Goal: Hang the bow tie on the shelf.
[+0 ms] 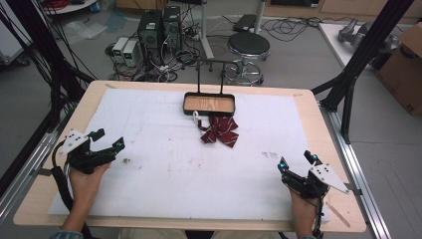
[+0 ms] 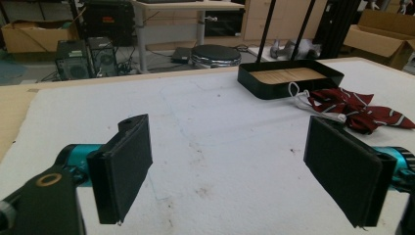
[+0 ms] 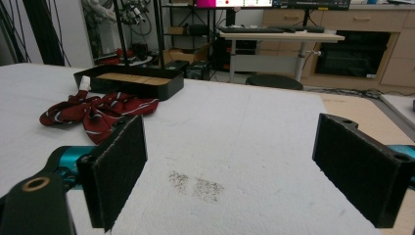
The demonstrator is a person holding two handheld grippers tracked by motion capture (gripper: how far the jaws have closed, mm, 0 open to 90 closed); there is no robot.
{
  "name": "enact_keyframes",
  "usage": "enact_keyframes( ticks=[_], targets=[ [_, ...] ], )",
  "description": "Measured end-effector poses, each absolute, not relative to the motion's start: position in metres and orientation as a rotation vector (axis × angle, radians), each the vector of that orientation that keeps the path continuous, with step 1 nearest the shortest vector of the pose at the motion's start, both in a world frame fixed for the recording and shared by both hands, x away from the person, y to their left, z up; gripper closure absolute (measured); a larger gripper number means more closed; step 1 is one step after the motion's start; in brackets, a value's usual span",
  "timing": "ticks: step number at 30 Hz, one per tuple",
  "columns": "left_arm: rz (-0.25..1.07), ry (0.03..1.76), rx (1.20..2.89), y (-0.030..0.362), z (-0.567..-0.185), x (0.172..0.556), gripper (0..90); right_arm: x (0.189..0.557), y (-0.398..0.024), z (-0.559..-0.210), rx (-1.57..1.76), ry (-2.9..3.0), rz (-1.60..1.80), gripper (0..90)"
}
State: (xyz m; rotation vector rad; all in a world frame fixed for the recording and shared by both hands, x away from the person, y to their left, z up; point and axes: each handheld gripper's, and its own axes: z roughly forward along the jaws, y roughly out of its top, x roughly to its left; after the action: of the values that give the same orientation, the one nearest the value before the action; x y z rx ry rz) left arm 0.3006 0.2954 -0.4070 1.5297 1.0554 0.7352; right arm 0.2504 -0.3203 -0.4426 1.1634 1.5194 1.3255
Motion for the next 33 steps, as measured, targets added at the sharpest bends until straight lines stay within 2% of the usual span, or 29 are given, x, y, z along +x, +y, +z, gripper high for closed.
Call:
enact_keyframes(
  ticks=[22,33],
  targets=[
    [0.749,1.048,1.524,0.294,-0.408,0.300,17.7,0.257,-0.315,-0.440,1.200,1.520,1.310,11.6],
    [0.745,1.041,1.535,0.291,-0.410,0.302,17.6,0.278,-0.291,-0.410,1.138,1.564,1.333,11.8]
  ],
)
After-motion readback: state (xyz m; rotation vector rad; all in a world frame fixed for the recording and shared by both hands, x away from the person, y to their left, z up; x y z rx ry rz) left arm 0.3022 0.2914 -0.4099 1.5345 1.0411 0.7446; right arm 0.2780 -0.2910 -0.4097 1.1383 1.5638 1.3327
